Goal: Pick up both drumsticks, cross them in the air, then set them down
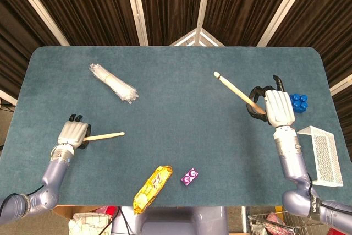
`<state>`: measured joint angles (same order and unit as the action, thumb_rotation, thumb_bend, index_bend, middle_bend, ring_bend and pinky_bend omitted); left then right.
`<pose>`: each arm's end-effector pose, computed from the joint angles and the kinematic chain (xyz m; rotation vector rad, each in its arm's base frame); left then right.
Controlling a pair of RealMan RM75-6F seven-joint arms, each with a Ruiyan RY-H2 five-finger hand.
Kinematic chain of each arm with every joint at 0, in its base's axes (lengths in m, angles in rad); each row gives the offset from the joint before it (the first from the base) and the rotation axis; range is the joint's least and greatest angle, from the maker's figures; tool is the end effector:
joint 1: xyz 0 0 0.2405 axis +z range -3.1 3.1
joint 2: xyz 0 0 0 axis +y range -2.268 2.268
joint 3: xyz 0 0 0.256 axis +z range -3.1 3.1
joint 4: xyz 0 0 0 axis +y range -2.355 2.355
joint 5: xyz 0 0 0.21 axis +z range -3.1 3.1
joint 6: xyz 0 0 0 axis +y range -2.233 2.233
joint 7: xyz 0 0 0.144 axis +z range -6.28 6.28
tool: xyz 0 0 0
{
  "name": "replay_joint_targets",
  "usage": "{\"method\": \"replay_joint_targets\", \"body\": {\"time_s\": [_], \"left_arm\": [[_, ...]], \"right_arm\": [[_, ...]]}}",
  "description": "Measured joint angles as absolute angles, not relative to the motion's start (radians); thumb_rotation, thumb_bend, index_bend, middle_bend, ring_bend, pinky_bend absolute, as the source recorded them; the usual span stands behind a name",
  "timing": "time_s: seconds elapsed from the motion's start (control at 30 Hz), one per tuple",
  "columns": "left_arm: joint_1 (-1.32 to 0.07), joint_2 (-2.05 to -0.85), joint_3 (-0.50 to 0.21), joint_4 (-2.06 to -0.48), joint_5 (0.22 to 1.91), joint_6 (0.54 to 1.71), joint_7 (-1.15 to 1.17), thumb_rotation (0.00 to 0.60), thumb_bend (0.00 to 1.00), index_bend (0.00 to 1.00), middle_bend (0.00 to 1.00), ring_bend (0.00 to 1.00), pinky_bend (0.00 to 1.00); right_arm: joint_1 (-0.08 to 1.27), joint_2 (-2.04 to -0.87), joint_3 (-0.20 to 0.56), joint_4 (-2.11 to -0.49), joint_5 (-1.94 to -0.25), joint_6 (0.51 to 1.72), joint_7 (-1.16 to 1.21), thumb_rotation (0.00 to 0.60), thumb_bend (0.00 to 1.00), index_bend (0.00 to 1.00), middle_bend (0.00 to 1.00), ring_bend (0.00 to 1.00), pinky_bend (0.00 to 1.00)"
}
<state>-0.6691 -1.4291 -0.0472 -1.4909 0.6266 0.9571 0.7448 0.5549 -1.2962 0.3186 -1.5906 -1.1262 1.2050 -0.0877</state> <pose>-0.2708 0.3191 0.0154 -1.7176 -0.9939 -0.2631 -0.1971 -0.3546 0.1208 1.3605 -0.9747 1.1876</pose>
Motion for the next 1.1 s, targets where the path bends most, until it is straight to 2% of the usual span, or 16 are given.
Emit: {"method": "replay_joint_targets", "body": {"time_s": [0.53, 1.1], "left_arm": [[-0.697, -1.458, -0.023, -1.491, 0.585, 0.997, 0.809, 0.6, 0.54, 0.58, 0.59, 0.13, 0.0], [-0.673, -1.456, -0.028, -1.479, 0.69, 1.033, 0.72, 0.6, 0.56, 0.62, 0.61, 0.16, 0.0]], "right_arm": [[0.555, -1.301, 0.32, -1.575, -1.126, 1.198, -0.081, 0.6, 0.48, 0.74, 0.69, 0.42, 0.0], [0.553, -1.302, 0.326, -1.578, -1.133, 1.21, -0.085, 0.6, 0.48, 0.74, 0.69, 0.42, 0.0]]}}
